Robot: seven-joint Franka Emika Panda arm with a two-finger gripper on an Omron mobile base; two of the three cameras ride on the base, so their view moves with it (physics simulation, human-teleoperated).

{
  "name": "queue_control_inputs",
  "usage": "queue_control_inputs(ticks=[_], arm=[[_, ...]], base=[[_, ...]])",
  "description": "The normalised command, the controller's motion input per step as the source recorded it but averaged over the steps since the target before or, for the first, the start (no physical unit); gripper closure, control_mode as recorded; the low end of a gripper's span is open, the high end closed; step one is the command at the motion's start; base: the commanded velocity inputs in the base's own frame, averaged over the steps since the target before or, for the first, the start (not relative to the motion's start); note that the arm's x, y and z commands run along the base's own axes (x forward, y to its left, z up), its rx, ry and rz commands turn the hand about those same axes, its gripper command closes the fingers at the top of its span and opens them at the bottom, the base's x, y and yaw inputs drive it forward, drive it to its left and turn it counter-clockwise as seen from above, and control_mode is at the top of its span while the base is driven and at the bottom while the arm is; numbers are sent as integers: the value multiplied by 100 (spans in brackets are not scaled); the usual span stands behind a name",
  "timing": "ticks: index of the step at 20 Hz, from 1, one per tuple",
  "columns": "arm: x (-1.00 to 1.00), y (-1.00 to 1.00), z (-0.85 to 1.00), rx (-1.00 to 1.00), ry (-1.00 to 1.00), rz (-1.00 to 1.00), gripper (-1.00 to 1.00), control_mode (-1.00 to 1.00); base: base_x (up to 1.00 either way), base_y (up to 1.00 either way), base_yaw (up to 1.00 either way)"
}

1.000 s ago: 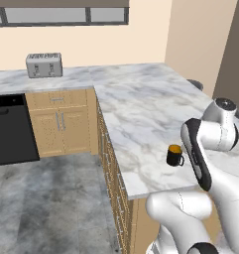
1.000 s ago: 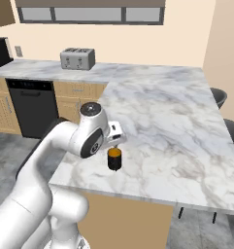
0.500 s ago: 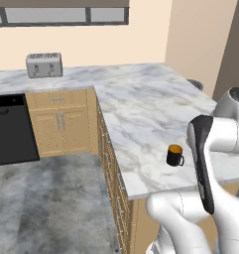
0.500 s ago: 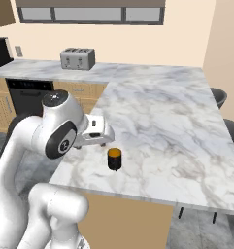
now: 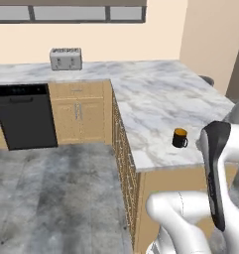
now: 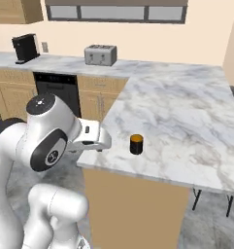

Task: Clear the mugs and bowl far away from the sink.

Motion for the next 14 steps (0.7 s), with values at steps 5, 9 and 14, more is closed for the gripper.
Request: queue_control_inputs(ticks=[5,9,14], arm=[[0,0,0,0,0,0,-100,100],[0,0,0,0,0,0,-100,100],[0,0,0,0,0,0,-100,100]], base=[[-34,57,88],[-30,38,96],[-32,21,100]])
